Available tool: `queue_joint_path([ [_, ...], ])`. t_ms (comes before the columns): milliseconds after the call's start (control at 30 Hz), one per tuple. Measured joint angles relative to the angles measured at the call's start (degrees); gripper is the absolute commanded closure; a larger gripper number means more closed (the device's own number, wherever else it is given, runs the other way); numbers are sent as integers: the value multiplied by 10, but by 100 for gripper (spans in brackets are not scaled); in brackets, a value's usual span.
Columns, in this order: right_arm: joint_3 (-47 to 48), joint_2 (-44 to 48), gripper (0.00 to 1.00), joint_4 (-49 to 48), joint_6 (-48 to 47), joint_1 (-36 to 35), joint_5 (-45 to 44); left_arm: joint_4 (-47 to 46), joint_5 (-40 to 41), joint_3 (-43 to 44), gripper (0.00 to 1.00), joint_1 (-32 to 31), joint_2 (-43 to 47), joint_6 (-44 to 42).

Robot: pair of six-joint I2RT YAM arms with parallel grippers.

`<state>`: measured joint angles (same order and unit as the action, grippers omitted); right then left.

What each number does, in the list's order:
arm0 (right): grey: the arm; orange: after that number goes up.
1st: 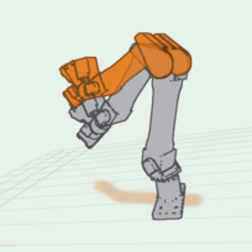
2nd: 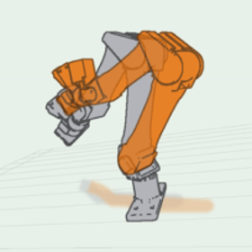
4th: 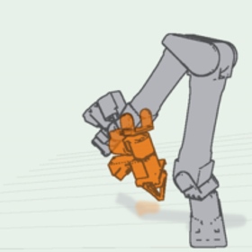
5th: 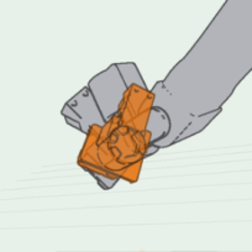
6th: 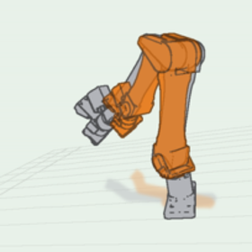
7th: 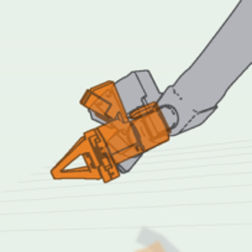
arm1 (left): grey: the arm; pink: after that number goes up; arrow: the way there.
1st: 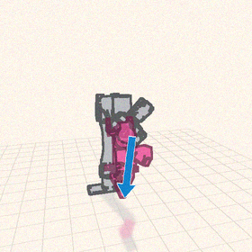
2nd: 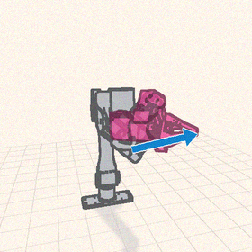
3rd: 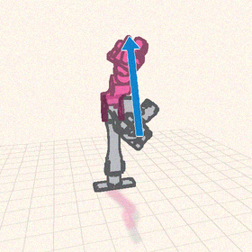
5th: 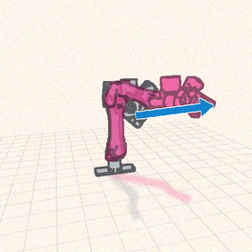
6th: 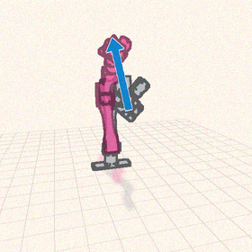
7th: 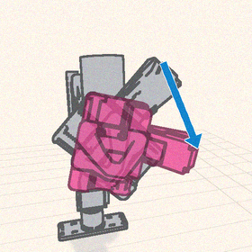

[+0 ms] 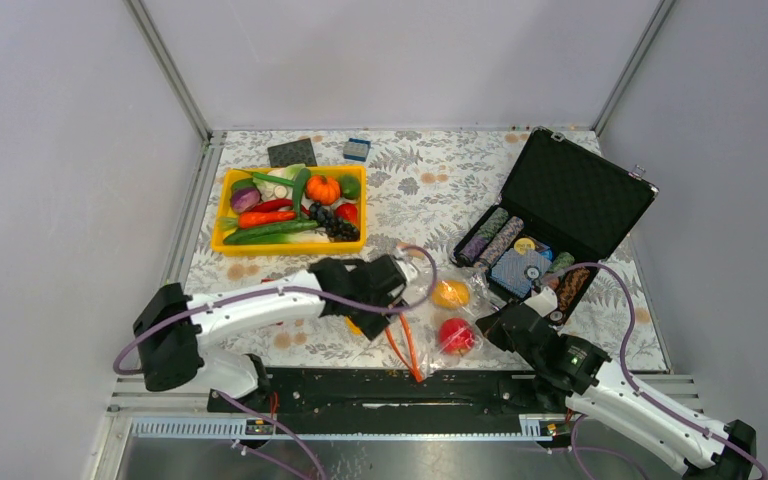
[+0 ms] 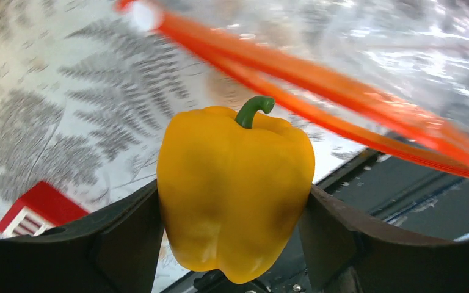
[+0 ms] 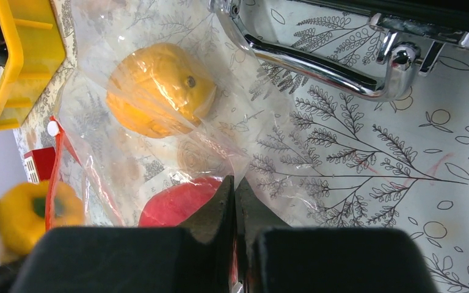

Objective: Open the zip-top bag and remove the fake food
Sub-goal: Place the fake vegetable in the bin.

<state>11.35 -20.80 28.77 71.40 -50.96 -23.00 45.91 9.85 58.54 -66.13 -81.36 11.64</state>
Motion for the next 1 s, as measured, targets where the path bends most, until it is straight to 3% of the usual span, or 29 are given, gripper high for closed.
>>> queue_joint_path([
  [333, 0, -3, 100, 0, -1, 0, 0, 70, 10, 35, 48, 226, 120, 15],
  [567, 0, -3, 100, 0, -2, 0, 0, 67, 10, 151, 48, 407, 121, 17],
  [767, 0, 1, 100, 0, -2, 0, 1, 28, -21, 167, 48, 587, 84, 40],
  [867, 0, 2, 100, 1, -2, 0, 1, 7, -29, 167, 48, 627, 56, 54],
  [1000, 0, 2, 100, 1, -2, 0, 0, -38, -46, 167, 48, 633, 22, 69],
])
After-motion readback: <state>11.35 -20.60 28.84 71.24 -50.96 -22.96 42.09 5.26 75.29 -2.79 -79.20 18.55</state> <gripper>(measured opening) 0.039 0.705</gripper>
